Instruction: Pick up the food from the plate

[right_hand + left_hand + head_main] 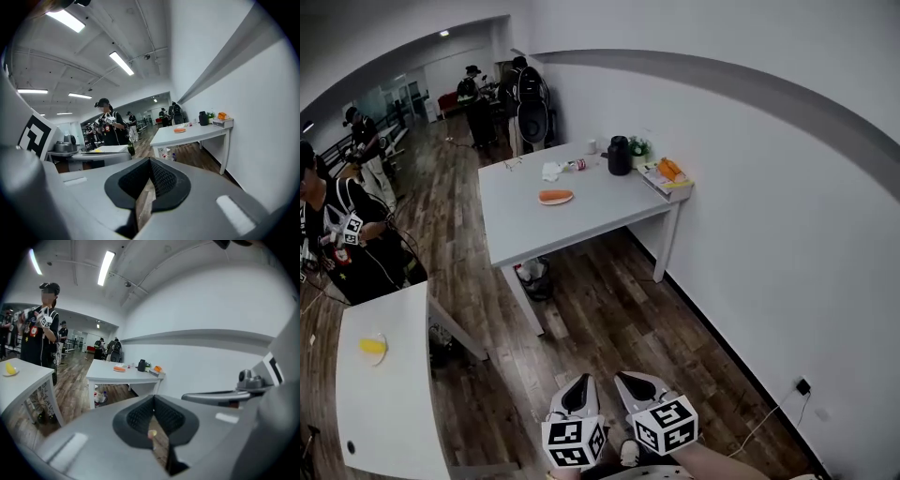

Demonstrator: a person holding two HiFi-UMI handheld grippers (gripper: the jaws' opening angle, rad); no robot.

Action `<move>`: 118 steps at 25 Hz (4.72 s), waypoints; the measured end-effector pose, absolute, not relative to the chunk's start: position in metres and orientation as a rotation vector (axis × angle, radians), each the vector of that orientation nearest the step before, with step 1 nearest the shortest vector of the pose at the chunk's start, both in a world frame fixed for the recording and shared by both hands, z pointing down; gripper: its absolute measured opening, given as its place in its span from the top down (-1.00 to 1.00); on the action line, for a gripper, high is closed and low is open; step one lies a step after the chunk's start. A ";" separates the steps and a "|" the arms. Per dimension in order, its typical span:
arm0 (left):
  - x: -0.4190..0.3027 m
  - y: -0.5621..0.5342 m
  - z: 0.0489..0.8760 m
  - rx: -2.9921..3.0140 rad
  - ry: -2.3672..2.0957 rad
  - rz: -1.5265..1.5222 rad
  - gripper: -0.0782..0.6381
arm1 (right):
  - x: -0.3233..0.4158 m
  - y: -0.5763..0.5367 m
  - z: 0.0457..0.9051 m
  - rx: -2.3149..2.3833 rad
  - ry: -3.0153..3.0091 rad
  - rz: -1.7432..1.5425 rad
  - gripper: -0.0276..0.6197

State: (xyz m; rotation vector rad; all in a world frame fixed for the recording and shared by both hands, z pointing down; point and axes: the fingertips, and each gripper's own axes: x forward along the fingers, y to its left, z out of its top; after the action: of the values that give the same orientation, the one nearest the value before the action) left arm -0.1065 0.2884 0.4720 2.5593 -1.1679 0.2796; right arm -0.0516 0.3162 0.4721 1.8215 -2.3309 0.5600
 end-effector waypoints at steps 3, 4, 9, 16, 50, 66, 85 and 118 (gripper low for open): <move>-0.075 0.270 0.475 2.560 -1.159 0.310 0.76 | -0.022 0.299 0.474 1.826 -2.330 0.581 0.91; -0.067 0.265 0.475 2.560 -1.157 0.326 0.76 | -0.015 0.294 0.476 1.825 -2.329 0.595 0.91; -0.038 0.233 0.475 2.563 -1.154 0.356 0.76 | 0.009 0.263 0.484 1.818 -2.325 0.649 0.91; -0.005 0.140 0.494 2.537 -1.170 0.357 0.76 | 0.046 0.179 0.504 1.799 -2.307 0.663 0.91; 0.037 -0.371 0.503 2.348 -1.432 0.267 0.76 | 0.127 -0.376 0.517 1.390 -2.366 0.492 0.91; 0.064 -0.521 0.538 2.163 -1.581 0.283 0.76 | 0.118 -0.616 0.618 0.589 -2.088 0.093 0.24; 0.074 -0.536 0.553 2.107 -1.588 0.359 0.76 | 0.098 -0.673 0.683 0.315 -1.907 0.061 0.25; 0.086 -0.545 0.525 2.203 -1.628 0.316 0.76 | 0.165 -0.551 0.530 1.169 -2.554 0.461 0.25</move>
State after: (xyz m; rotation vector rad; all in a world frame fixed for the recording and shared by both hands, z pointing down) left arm 0.0857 -0.5453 0.5248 2.2027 -1.6284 0.3165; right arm 0.1654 -0.5512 0.5302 1.1688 -2.5543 0.4607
